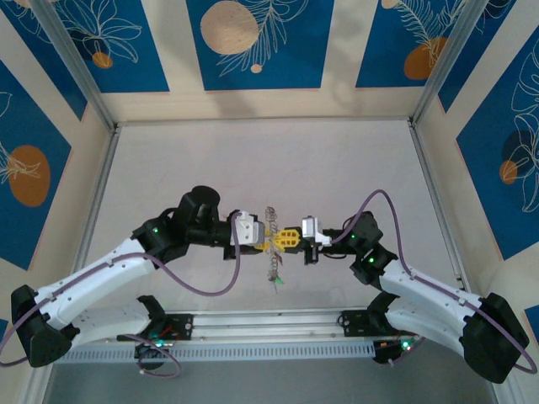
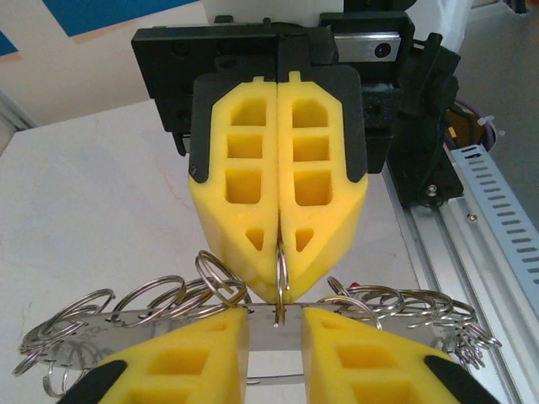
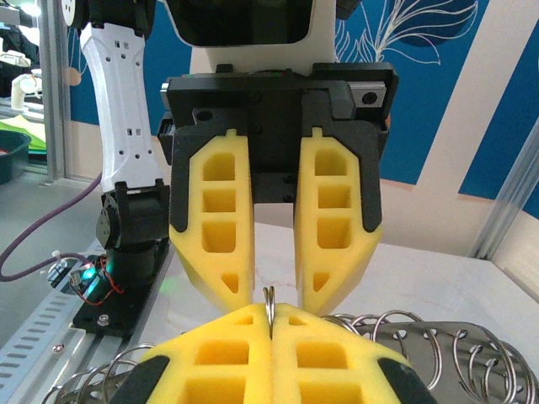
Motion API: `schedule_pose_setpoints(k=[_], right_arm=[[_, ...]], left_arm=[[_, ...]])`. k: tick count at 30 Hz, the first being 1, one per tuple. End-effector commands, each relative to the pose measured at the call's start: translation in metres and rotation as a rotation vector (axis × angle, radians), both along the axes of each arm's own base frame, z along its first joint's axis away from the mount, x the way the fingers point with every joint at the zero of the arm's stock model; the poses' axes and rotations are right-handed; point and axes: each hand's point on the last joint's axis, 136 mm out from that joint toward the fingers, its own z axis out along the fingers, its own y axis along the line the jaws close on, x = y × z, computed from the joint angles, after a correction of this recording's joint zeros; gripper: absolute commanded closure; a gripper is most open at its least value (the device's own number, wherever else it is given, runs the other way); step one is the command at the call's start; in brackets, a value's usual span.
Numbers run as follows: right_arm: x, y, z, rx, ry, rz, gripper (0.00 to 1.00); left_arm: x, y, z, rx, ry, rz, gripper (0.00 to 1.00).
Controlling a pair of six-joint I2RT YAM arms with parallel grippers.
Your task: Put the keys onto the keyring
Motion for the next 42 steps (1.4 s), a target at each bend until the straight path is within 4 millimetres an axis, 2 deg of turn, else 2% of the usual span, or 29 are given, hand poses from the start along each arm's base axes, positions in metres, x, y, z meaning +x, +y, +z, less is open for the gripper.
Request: schedule_pose_setpoints(k=[1, 8, 11, 14, 16, 19, 24, 26, 33, 36, 42], right_arm=[[-0.003, -0.002, 0.012, 0.043, -0.037, 0.009, 1.0], [0.001, 0.001, 0.011, 0.041, -0.031, -0.006, 1.0], [0.003, 0.003, 0.01, 0.045, -0.024, -0.007, 1.0], [0.009, 0.004, 0.003, 0.021, -0.019, -0.039, 1.0], [0.017, 0.001, -0.004, -0.017, -0.011, -0.083, 1.0], [0.029, -0.004, -0.016, -0.105, 0.0, -0.158, 0.89], [0.036, -0.008, -0.042, -0.25, 0.038, -0.186, 0.83], [0.036, -0.008, -0.047, -0.269, 0.048, -0.18, 0.8], [0.036, -0.008, -0.064, -0.339, 0.052, -0.178, 0.82], [0.038, -0.009, -0.068, -0.352, 0.047, -0.191, 0.73], [0.041, -0.01, -0.074, -0.347, 0.051, -0.205, 0.7]], left_arm=[[-0.004, -0.005, 0.003, -0.02, 0.003, -0.027, 0.82], [-0.003, -0.011, 0.004, -0.036, 0.007, -0.04, 0.86], [-0.001, -0.014, 0.001, -0.034, 0.026, -0.042, 1.0], [0.001, -0.016, -0.002, -0.028, 0.025, -0.038, 1.0], [0.01, -0.013, -0.006, 0.002, 0.003, 0.012, 1.0], [0.023, -0.006, -0.019, 0.106, -0.033, 0.067, 1.0], [0.043, 0.001, -0.038, 0.268, -0.029, 0.144, 1.0], [0.045, 0.0, -0.039, 0.277, -0.034, 0.144, 1.0], [0.048, -0.004, -0.042, 0.305, -0.028, 0.136, 1.0], [0.046, -0.005, -0.043, 0.304, -0.022, 0.122, 1.0], [0.041, -0.008, -0.045, 0.287, -0.007, 0.095, 1.0]])
